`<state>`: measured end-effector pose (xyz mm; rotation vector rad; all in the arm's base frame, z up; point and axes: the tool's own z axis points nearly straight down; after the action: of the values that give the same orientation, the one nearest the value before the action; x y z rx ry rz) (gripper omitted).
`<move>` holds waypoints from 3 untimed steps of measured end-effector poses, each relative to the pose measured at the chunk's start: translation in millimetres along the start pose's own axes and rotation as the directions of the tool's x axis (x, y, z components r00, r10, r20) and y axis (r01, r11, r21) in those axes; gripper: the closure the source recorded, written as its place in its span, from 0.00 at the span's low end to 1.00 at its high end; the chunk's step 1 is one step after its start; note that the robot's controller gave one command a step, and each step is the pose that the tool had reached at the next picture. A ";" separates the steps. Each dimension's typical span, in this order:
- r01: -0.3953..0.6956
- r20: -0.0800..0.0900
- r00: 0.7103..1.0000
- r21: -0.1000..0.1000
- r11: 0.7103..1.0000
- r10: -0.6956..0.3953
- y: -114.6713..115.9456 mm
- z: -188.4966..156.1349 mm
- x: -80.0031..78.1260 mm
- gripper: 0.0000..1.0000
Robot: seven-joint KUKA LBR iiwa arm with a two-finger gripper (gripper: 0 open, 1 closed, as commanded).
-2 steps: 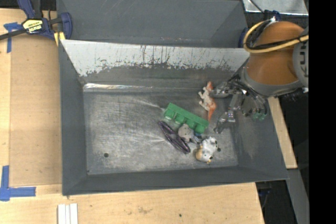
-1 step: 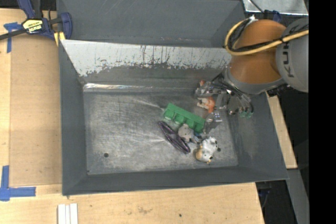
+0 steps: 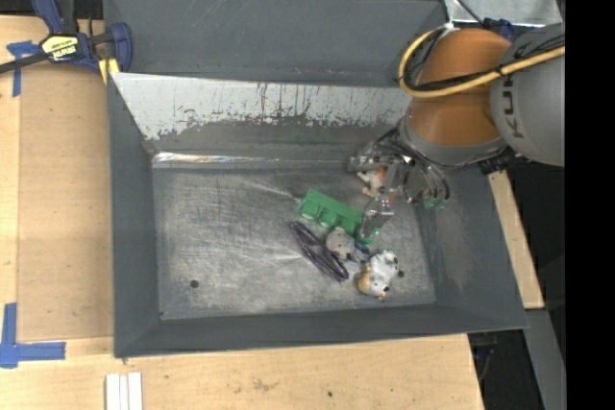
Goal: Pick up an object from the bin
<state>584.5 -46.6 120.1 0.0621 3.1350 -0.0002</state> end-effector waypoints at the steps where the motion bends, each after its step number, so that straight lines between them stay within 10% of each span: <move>1: -0.207 0.001 0.978 0.000 0.978 0.207 10.9 47.9 9.9 0.00; 2: -0.112 0.006 0.994 0.003 0.994 0.112 15.6 42.8 -6.4 1.00; 3: -0.112 0.006 0.994 0.003 0.994 0.112 15.6 42.8 -6.4 1.00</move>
Offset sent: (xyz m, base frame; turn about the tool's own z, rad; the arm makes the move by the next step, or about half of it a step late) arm 0.0026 0.0187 -0.0501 0.1107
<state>591.7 -31.3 77.4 0.2375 3.1210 -0.0051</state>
